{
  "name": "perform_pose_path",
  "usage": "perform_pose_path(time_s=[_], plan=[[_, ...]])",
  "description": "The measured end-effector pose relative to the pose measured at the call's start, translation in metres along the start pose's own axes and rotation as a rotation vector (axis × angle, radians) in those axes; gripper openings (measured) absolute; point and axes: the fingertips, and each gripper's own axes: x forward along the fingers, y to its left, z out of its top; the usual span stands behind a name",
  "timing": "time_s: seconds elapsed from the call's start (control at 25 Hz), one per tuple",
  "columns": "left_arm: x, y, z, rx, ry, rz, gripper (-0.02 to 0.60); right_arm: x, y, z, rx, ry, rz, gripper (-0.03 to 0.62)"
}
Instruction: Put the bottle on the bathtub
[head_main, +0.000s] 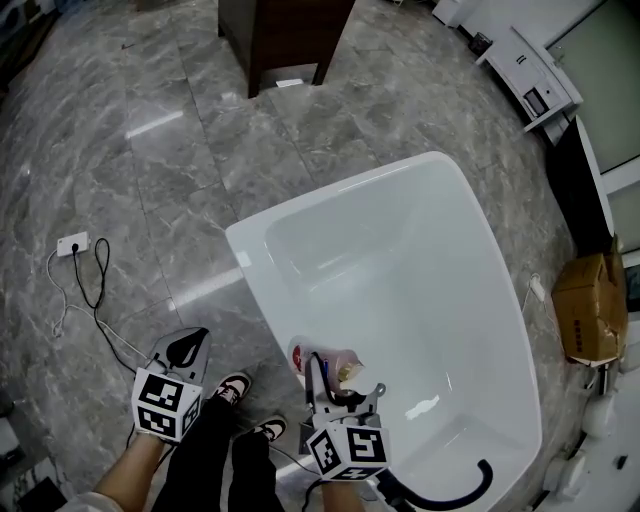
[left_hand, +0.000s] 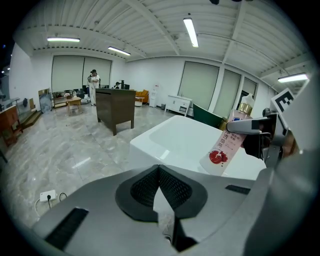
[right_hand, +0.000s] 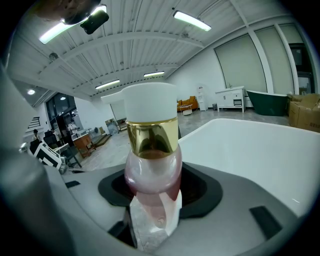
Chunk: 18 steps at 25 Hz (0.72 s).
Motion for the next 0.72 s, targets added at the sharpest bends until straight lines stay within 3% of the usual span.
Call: perform_pose_path(time_s=[0.72], plan=[[0.003, 0.035, -0.015, -0.053, -0.003, 0.050, 0.015, 0.045, 0.012, 0.011, -0.065, 0.000, 0.005, 0.239]])
